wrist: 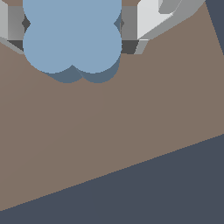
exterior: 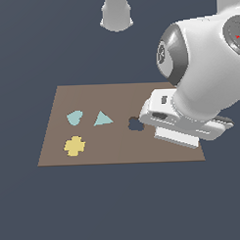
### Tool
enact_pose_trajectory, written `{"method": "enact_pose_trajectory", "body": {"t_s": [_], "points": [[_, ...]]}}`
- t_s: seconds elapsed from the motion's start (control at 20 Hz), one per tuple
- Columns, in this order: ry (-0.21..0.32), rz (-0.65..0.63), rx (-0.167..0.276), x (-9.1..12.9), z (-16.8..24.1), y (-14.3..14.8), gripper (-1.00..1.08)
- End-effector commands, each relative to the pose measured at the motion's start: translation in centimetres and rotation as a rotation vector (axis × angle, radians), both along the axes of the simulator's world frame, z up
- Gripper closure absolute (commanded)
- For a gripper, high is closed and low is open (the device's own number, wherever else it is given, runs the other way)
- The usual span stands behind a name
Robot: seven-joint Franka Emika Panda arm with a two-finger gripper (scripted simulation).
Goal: Insert a designated object into the corresponding slot on a board.
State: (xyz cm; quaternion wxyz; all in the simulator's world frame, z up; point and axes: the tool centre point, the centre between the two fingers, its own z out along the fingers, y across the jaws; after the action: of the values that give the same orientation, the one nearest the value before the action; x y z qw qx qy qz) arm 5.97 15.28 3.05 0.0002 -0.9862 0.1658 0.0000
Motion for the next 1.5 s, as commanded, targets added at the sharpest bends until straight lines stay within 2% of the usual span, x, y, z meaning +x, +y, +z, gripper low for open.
{"method": "enact_pose_trajectory", "body": {"t_s": [0.0, 0.55, 1.45], "points": [[0.0, -0.001, 0.0, 0.0, -0.1, -0.1, 1.08], [0.0, 0.027, 0.0, -0.6, 0.1, -1.1, 1.08], [0.0, 0.203, 0.0, -3.5, 0.9, -9.0, 1.08]]}}
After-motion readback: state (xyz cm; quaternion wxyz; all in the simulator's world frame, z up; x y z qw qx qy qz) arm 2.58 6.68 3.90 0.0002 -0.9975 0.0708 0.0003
